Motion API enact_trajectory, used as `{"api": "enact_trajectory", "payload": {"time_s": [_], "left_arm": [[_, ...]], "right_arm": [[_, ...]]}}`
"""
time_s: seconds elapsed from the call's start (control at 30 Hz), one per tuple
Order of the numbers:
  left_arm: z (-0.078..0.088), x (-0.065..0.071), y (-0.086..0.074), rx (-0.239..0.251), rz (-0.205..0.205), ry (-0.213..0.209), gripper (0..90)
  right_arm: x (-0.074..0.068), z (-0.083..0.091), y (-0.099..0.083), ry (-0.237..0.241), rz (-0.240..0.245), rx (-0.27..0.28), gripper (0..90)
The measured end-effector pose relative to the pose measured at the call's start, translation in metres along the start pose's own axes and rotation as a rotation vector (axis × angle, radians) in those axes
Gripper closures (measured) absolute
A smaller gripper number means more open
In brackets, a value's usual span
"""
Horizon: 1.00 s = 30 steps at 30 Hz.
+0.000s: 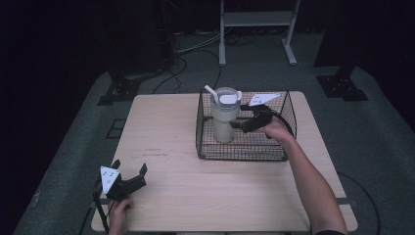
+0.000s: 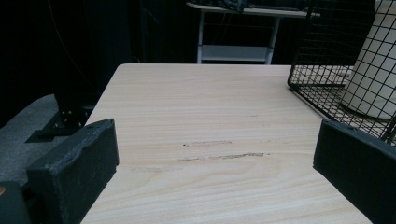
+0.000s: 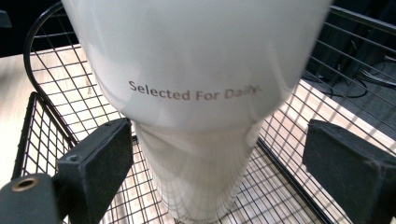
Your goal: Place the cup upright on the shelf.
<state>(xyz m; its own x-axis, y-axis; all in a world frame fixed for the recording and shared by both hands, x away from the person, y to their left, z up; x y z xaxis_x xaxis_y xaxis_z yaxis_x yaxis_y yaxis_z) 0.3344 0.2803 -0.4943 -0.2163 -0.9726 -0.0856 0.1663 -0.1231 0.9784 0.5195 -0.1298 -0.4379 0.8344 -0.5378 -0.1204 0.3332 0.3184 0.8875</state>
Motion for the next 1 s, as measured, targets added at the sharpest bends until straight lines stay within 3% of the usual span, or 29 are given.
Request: {"api": "enact_trajectory", "payload": {"time_s": [1.0], "left_arm": [[0.000, 0.000, 0.000, 0.000, -0.003, 0.001, 0.0]], "right_arm": [[-0.012, 0.055, 0.012, -0.038, -0.018, 0.025, 8.1]]}}
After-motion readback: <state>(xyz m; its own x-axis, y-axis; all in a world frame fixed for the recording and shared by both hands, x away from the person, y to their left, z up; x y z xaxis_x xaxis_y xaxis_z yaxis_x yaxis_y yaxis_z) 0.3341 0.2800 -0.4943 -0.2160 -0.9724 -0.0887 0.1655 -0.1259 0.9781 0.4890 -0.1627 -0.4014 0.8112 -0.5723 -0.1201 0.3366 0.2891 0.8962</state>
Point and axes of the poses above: each handheld gripper's, and its own axes: z roughly backward along the jaws, y roughly out of its top, x roughly to its right, the point moved 6 cm from there along -z, roughly forward along the jaws, and after that the axes turned 7 degrees about -z, right-handed, at the moved point
